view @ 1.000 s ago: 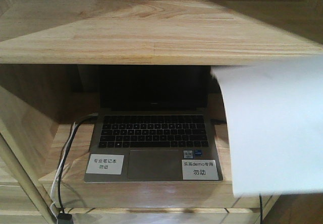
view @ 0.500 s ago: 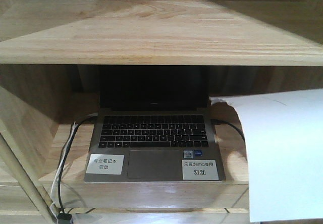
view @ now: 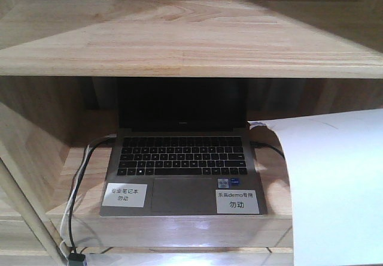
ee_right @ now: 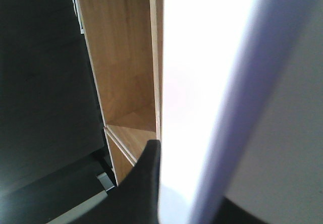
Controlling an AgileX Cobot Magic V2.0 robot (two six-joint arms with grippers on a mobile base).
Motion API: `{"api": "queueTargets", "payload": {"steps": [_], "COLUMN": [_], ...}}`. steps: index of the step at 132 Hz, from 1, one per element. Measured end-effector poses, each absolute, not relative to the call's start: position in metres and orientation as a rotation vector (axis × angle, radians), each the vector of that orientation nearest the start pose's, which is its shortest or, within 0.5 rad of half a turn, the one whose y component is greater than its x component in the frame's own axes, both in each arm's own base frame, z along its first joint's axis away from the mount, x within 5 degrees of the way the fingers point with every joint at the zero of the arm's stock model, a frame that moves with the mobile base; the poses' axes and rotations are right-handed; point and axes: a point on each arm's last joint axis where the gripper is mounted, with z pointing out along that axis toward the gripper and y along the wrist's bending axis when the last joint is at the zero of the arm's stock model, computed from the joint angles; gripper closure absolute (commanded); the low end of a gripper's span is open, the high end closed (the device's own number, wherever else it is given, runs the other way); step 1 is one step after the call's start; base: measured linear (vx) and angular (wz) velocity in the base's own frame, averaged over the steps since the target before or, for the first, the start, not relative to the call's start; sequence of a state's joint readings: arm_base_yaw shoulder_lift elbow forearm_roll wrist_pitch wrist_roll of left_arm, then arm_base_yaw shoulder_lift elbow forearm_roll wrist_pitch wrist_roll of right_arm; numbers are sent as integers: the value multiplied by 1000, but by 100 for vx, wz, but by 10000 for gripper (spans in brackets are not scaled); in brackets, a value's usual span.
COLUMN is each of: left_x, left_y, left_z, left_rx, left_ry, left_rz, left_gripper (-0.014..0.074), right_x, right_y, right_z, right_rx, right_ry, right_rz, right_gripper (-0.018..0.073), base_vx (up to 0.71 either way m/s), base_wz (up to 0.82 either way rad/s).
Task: Grab stapler and paper to desk for stapling
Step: 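Pull the white paper off the shelf with the right gripper, then turn the base away from the shelf holding stapler and paper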
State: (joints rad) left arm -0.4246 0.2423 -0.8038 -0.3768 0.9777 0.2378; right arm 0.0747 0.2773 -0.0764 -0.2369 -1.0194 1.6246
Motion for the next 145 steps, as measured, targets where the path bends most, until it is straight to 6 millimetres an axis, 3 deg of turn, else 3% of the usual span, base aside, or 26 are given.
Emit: {"api": "queueTargets", "payload": {"steps": [145], "left_x": [-7], "left_y": [-27], "left_z": [372], "left_rx": [626], "left_ry": [1783], "left_rz": [-567], "left_gripper": [603], "right_x": [45], "right_y": [22], "right_z": [300], "right_rx": [327], "right_ry": [715], "right_rz": [1571], "right_gripper": [566], "base_vx": [-1], "base_wz": [5]}}
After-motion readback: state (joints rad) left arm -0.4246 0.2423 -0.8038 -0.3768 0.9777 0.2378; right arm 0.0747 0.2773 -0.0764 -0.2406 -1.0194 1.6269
